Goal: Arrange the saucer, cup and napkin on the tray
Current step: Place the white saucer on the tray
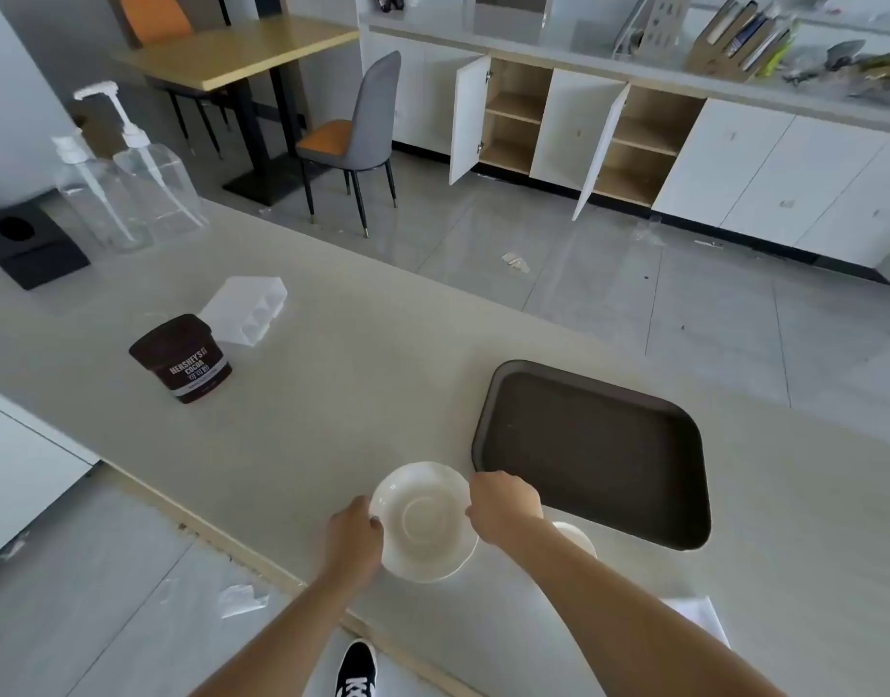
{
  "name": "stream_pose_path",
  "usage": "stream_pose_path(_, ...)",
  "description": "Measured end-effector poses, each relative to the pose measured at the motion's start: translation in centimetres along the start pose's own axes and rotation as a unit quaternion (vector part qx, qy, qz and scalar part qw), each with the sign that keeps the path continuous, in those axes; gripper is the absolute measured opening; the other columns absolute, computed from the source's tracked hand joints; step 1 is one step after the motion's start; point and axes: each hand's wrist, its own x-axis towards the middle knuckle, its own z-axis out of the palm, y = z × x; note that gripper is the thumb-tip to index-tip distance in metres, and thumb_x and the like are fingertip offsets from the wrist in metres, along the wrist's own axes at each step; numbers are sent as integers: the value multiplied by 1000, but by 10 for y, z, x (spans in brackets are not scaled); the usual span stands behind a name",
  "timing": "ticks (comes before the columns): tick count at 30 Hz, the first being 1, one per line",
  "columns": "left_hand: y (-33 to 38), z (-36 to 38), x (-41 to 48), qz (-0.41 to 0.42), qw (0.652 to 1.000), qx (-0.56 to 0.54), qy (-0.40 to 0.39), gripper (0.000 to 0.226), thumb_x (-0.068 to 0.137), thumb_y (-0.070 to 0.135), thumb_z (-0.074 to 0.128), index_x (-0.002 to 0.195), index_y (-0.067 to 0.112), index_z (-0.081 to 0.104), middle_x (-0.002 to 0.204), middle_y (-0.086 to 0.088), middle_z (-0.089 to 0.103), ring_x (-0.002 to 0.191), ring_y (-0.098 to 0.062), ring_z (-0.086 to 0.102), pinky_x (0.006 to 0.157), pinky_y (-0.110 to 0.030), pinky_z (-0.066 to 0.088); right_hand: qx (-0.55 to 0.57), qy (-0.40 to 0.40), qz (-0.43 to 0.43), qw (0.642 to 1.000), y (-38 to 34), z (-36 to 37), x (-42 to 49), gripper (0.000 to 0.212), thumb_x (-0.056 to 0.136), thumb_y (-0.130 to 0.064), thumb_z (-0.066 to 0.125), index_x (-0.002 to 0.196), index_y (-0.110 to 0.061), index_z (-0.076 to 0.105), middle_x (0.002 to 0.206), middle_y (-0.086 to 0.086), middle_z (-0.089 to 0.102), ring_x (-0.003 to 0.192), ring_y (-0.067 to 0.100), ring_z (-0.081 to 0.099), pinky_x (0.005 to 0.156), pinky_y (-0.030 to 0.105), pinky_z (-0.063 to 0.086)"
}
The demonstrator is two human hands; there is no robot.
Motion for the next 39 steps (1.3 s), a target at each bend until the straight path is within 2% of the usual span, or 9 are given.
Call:
stream_pose_path(3, 2, 1, 0, -38, 996, -81, 7, 19, 85, 3, 44, 72, 16, 48, 72, -4, 57, 71, -27, 55, 62, -36, 45, 34, -4, 23, 999, 1, 1, 2, 17, 82, -1, 54, 74, -16, 48, 71, 0, 54, 65, 25, 52, 52, 29, 37)
stream_pose_path(5, 7, -2, 0, -64, 991, -116, -3, 18, 84, 1, 42, 77, 10, 57, 76, -8, 61, 76, -34, 61, 67, -43, 56, 50, -6, 29, 998, 3, 0, 3, 23, 77, 2, 51, 67, -17, 42, 65, -1, 50, 60, 23, 48, 46, 27, 31)
stream_pose_path(8, 11, -6, 4, -63, 987, -146, -4, 23, 84, 2, 42, 87, 9, 64, 82, -12, 65, 77, -36, 65, 67, -52, 60, 75, 2, 32, 997, 8, -6, 5, 22, 74, 2, 49, 69, -19, 43, 66, -2, 51, 55, 19, 45, 44, 27, 29)
stream_pose_path(12, 29, -8, 9, -50, 984, -170, 1, 28, 85, 2, 41, 85, 18, 64, 79, -10, 67, 62, -31, 68, 46, -35, 57, 102, 36, 43, 993, 22, -18, 10, 18, 70, 1, 46, 74, -17, 49, 69, 0, 55, 58, 23, 48, 44, 27, 28)
stream_pose_path(17, 64, -4, 17, -13, 988, -156, -12, 28, 83, 3, 41, 84, 16, 66, 69, -8, 68, 45, -20, 65, 39, -26, 47, 128, 62, 74, 987, 52, -32, 17, 21, 70, 0, 46, 80, -16, 56, 74, 1, 61, 61, 23, 50, 45, 26, 31)
stream_pose_path(23, 108, 8, 28, 30, 990, -132, -32, 21, 75, 7, 41, 77, 13, 61, 67, -5, 63, 69, -36, 66, 61, -42, 54, 133, 72, 100, 983, 89, -33, 23, 14, 75, -3, 46, 75, -17, 49, 70, 0, 57, 61, 22, 50, 45, 28, 32)
stream_pose_path(26, 126, 18, 36, 51, 990, -123, -49, 16, 77, 8, 41, 73, 14, 55, 68, -3, 60, 67, -31, 59, 62, -38, 49, 149, 77, 122, 978, 107, -35, 29, 17, 78, -5, 47, 85, -16, 57, 78, 1, 63, 70, 25, 58, 51, 28, 41)
stream_pose_path(32, 154, 40, 53, 44, 994, -69, -79, 30, 84, 14, 42, 106, 12, 63, 96, -5, 66, 84, -27, 59, 65, -32, 40, 167, 84, 160, 969, 133, -31, 41, 18, 79, -5, 50, 87, -18, 60, 77, 1, 65, 69, 23, 62, 59, 32, 53)
stream_pose_path(39, 169, 55, 58, 25, 994, -41, -96, 38, 86, 17, 44, 120, 7, 56, 117, -10, 64, 96, -27, 57, 76, -31, 40, 195, 84, 176, 961, 147, -22, 56, 18, 83, -4, 53, 88, -19, 63, 78, 1, 67, 72, 21, 65, 62, 32, 57)
